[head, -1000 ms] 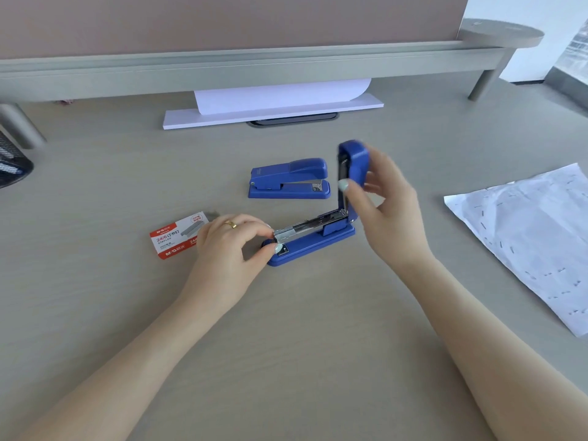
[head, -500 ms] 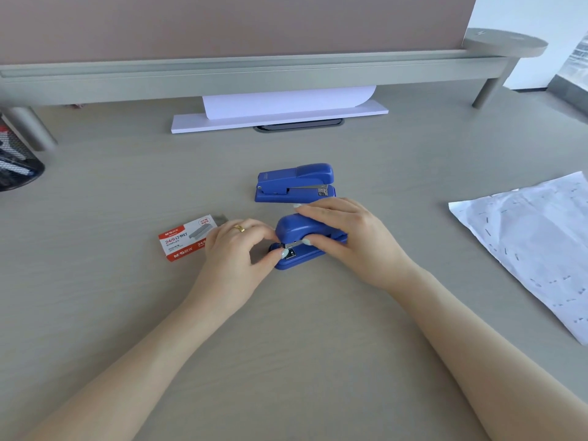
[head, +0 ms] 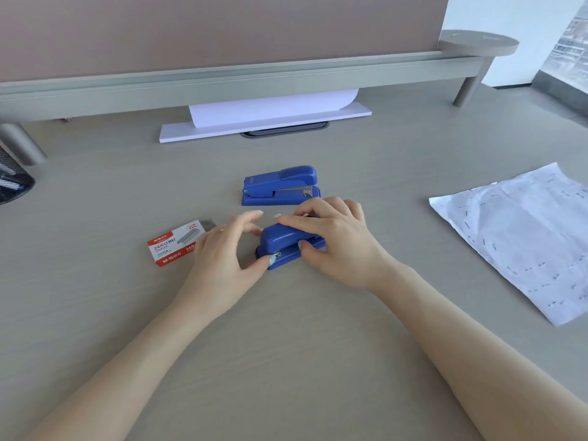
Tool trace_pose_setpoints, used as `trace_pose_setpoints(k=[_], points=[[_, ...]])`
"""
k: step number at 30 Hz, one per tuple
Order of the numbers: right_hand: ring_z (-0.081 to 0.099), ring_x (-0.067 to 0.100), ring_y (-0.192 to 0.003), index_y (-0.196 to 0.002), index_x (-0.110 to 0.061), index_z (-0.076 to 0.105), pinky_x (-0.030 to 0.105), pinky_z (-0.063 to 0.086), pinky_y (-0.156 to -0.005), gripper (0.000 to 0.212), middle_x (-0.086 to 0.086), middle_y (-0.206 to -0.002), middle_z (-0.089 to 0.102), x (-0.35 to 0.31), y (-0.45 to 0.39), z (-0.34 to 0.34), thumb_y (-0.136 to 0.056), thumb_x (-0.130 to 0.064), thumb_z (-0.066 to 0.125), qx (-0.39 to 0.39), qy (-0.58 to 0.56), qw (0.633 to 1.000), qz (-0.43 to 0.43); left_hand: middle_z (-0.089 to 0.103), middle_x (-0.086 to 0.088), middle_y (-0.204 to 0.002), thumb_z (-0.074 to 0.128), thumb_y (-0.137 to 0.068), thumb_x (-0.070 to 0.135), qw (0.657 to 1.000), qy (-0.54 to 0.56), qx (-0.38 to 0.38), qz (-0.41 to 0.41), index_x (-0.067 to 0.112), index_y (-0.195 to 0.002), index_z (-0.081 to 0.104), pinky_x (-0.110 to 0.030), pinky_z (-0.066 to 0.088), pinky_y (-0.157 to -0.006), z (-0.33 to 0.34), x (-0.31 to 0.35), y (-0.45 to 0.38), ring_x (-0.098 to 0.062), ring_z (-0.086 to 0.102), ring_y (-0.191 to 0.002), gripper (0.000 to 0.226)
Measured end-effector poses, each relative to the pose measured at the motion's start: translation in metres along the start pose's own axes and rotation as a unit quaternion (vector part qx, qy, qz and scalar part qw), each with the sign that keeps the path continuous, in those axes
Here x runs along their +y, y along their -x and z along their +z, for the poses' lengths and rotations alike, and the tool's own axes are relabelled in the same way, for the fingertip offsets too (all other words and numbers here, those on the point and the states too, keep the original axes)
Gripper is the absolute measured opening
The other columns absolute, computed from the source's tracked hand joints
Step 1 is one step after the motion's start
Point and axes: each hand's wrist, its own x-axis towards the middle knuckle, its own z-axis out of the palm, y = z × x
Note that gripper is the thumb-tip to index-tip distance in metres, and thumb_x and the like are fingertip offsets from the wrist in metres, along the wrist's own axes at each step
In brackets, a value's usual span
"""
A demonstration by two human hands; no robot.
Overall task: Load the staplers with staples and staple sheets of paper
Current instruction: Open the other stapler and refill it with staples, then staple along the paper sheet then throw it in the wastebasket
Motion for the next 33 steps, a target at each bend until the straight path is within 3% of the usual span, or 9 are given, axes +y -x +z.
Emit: trace_pose_setpoints(k=[7,12,16,20,22,24,26,29,33], points=[[0.045,0.016,-0.110,-0.124,-0.031,0.056,0.027,0.018,-0.101,0.050,-0.006,-0.127,0.052,0.001,0.008,-0.005,-0.076,-0.027,0.041,0.021,-0.020,0.999,0.028,0.065,0.004,-0.105,0.058,-0.085,0.008,0.997,0.011,-0.046,0.055,0.029,-0.128,0.042,-0.026,0.040,-0.083,0.002,0.003,0.006,-0.014,0.055,-0.099,0.051],[0.039,0.024,-0.123,-0.129,-0.029,0.050,0.036,0.019,-0.109,0.048,-0.004,-0.139,0.043,0.030,0.023,-0.029,-0.083,-0.020,0.054,0.047,0.001,0.984,0.169,0.063,0.001,-0.091,0.045,-0.088,0.022,0.977,-0.060,-0.095,0.181,0.032,-0.126,0.037,-0.014,0.031,-0.080,0.011,0.016,0.013,-0.009,0.046,-0.087,0.041],[0.035,0.025,-0.128,-0.127,-0.024,0.052,0.036,0.021,-0.107,0.044,-0.001,-0.139,0.045,0.060,0.046,-0.056,-0.083,-0.021,0.055,0.145,0.064,0.941,0.298,0.046,0.006,-0.104,0.044,-0.084,0.029,0.940,-0.104,-0.059,0.318,0.026,-0.120,0.045,-0.027,0.037,-0.078,0.032,0.037,-0.013,-0.017,0.046,-0.083,0.036],[0.022,0.025,-0.138,-0.134,-0.022,0.040,0.045,0.018,-0.110,0.051,0.000,-0.147,0.035,0.093,0.086,-0.075,-0.086,-0.037,0.052,0.036,0.132,0.889,0.438,0.039,0.000,-0.138,0.043,-0.079,0.041,0.888,-0.188,-0.060,0.415,0.028,-0.132,0.036,-0.041,0.020,-0.101,0.057,0.068,-0.033,-0.021,0.038,-0.114,0.056],[0.031,0.027,-0.132,-0.128,-0.019,0.045,0.043,0.027,-0.103,0.050,0.001,-0.142,0.041,0.100,0.105,-0.083,-0.087,-0.048,0.049,0.016,0.120,0.874,0.471,0.056,0.000,-0.129,0.040,-0.079,0.040,0.871,-0.202,-0.084,0.439,0.024,-0.130,0.041,-0.044,0.020,-0.104,0.069,0.084,-0.040,-0.020,0.043,-0.119,0.054],[0.046,0.028,-0.119,-0.115,-0.018,0.056,0.038,0.037,-0.090,0.039,0.001,-0.130,0.053,0.099,0.114,-0.091,-0.088,-0.046,0.049,0.036,0.103,0.878,0.466,0.069,0.002,-0.101,0.043,-0.078,0.041,0.875,-0.202,-0.103,0.428,0.020,-0.121,0.052,-0.044,0.035,-0.099,0.077,0.095,-0.046,-0.018,0.061,-0.100,0.048],[0.055,0.026,-0.103,-0.101,-0.019,0.064,0.035,0.045,-0.078,0.025,-0.001,-0.116,0.063,0.093,0.119,-0.095,-0.089,-0.037,0.050,0.066,0.094,0.894,0.434,0.068,0.001,-0.086,0.047,-0.078,0.045,0.911,-0.160,-0.116,0.363,0.019,-0.111,0.057,-0.037,0.047,-0.080,0.084,0.099,-0.051,-0.024,0.064,-0.080,0.044],[0.061,0.024,-0.092,-0.089,-0.019,0.069,0.036,0.052,-0.071,0.019,-0.004,-0.104,0.070,0.084,0.124,-0.092,-0.090,-0.022,0.050,0.076,0.116,0.913,0.384,0.065,-0.001,-0.083,0.059,-0.079,0.045,0.960,-0.114,-0.088,0.242,0.017,-0.100,0.057,-0.035,0.042,-0.062,0.093,0.097,-0.057,-0.026,0.057,-0.078,0.035],[0.064,0.028,-0.073,-0.076,-0.015,0.067,0.034,0.054,-0.064,0.015,0.001,-0.082,0.070,0.078,0.132,-0.084,-0.084,-0.013,0.054,0.104,0.140,0.935,0.309,0.065,-0.008,-0.083,0.058,-0.082,0.038,0.982,-0.112,-0.033,0.151,0.014,-0.102,0.058,-0.038,0.041,-0.064,0.097,0.088,-0.072,-0.032,0.056,-0.082,0.031]])
